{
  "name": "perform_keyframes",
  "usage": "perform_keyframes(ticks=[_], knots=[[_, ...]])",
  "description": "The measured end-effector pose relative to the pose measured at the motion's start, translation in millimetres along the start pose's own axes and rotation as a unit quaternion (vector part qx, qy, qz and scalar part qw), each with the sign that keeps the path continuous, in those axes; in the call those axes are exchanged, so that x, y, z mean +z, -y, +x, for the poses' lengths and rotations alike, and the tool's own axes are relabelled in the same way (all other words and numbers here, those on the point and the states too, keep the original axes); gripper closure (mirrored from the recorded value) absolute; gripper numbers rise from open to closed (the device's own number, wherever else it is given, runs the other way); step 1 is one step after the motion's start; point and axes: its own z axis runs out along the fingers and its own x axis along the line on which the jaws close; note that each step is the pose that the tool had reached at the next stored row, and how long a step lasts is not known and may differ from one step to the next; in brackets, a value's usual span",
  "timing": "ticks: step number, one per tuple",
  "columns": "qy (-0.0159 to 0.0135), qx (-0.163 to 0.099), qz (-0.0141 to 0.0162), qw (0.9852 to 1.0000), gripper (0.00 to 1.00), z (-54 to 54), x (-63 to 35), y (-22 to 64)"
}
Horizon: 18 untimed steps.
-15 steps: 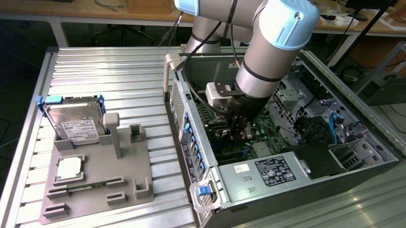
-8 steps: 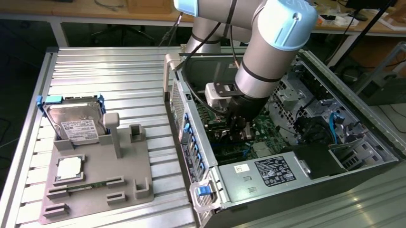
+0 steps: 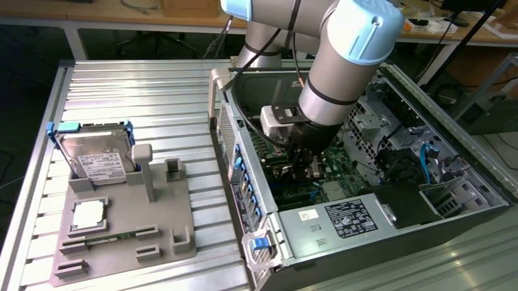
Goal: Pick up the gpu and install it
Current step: 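Insert the gpu into the slot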
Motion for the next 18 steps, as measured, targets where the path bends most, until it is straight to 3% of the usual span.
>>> perform_keyframes(ticks=[12,17,18], knots=[[0.0002,0.000,-0.0001,1.0000,0.73,0.2,3.2,0.3],[0.0022,0.000,0.0004,1.0000,0.73,-0.3,-1.5,0.4],[0.0014,0.000,0.0000,1.0000,0.73,-0.2,-2.7,0.2]])
